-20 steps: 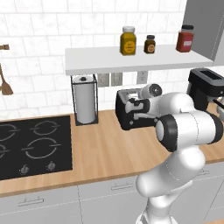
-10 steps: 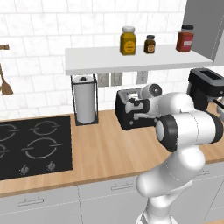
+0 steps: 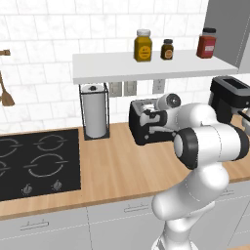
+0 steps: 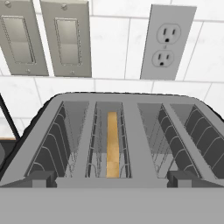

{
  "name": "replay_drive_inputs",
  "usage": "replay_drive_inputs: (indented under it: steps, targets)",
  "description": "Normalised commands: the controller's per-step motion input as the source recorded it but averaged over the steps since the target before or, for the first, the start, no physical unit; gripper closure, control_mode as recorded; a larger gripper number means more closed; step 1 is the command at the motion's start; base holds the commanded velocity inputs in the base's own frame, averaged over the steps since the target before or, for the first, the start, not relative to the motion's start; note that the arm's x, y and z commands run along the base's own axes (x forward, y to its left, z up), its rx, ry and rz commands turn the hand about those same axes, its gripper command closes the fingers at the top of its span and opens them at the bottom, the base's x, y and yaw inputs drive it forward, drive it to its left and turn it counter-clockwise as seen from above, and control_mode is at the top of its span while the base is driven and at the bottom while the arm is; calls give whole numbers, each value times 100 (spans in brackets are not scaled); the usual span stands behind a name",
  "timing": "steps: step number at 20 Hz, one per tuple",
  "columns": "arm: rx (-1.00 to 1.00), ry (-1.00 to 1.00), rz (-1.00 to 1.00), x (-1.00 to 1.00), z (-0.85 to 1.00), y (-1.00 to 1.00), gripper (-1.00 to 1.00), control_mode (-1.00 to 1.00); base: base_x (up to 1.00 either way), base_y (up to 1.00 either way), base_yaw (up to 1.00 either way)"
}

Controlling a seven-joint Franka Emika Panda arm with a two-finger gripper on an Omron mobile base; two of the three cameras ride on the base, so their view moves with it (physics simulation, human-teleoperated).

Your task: Start the toaster. Once the lever pops up, take the bread to the plate on the dining counter.

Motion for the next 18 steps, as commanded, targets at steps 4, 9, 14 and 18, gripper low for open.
replay_drive_inputs:
  steps: [4, 9, 14, 18]
  targets:
    - [0, 0, 0, 0, 0, 0, -100, -100, 0, 0, 0]
    - [0, 0, 0, 0, 0, 0, -100, -100, 0, 0, 0]
    - [0, 0, 0, 0, 0, 0, -100, -100, 0, 0, 0]
    - [0, 0, 0, 0, 0, 0, -100, -100, 0, 0, 0]
